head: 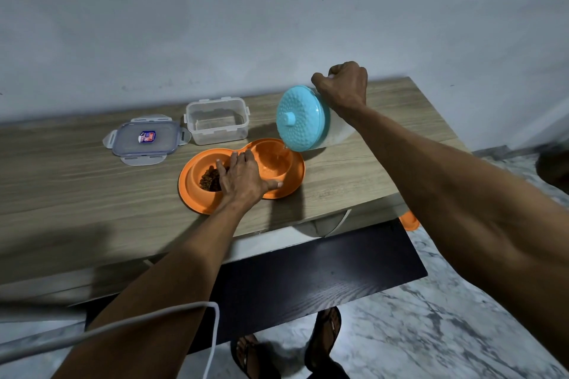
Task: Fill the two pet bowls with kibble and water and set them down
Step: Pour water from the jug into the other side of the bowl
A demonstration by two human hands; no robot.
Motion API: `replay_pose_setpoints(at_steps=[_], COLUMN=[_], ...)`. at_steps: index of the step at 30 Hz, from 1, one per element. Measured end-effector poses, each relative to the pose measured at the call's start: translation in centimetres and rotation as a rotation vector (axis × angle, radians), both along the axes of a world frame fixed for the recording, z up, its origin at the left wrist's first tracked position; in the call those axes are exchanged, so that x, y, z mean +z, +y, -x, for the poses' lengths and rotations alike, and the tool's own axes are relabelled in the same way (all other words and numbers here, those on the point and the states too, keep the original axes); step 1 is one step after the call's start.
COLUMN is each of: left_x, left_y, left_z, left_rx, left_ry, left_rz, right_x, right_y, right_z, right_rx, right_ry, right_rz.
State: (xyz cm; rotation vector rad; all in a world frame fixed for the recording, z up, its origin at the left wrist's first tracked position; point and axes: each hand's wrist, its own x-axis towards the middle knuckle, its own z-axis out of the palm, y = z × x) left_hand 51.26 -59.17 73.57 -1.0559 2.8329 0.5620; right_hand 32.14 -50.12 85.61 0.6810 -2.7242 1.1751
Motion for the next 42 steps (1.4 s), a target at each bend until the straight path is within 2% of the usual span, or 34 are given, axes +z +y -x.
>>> replay_pose_setpoints(at_steps=[42], left_x=[0.09], left_y=[0.07], left_z=[-0.12], left_rx=[0.007], left_ry=[0.024], left_rz=[0.006], right_x=[-0.16], right_y=[-0.15], right_z=[0.06], right_rx=[0.008], right_ry=[0.018], right_rz=[0.014])
